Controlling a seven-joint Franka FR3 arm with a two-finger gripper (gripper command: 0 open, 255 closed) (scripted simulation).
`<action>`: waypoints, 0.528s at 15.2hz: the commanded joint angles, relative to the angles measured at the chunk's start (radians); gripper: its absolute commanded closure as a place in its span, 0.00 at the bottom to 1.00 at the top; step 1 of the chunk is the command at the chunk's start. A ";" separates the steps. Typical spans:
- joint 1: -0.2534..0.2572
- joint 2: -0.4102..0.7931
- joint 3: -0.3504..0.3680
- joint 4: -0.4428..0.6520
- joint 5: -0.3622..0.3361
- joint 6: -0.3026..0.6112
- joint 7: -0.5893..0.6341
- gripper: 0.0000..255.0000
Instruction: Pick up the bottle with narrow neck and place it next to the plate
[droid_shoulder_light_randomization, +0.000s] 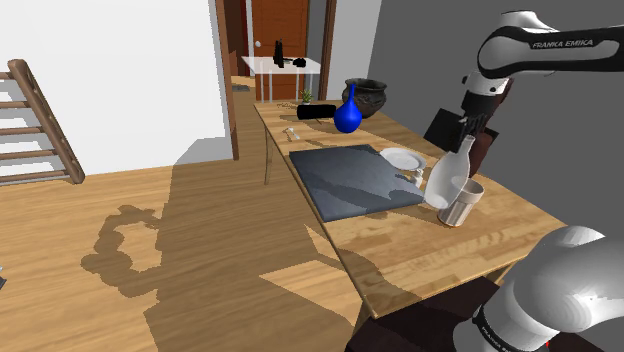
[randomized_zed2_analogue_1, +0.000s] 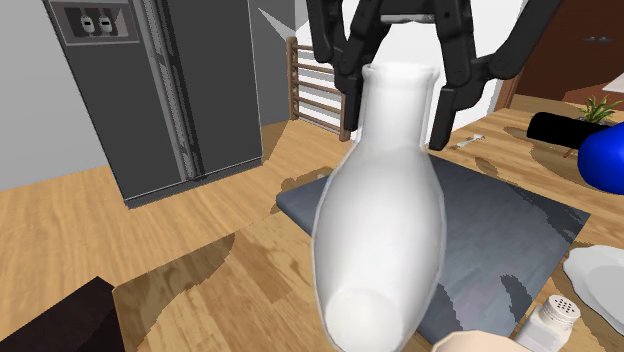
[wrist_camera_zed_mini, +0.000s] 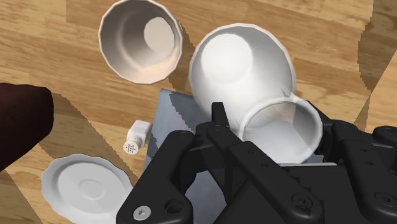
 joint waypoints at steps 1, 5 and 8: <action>0.001 0.001 0.004 0.028 0.003 -0.027 -0.002 1.00; 0.005 0.005 0.012 0.084 0.011 -0.079 -0.006 1.00; 0.008 0.011 0.017 0.129 0.016 -0.118 -0.009 1.00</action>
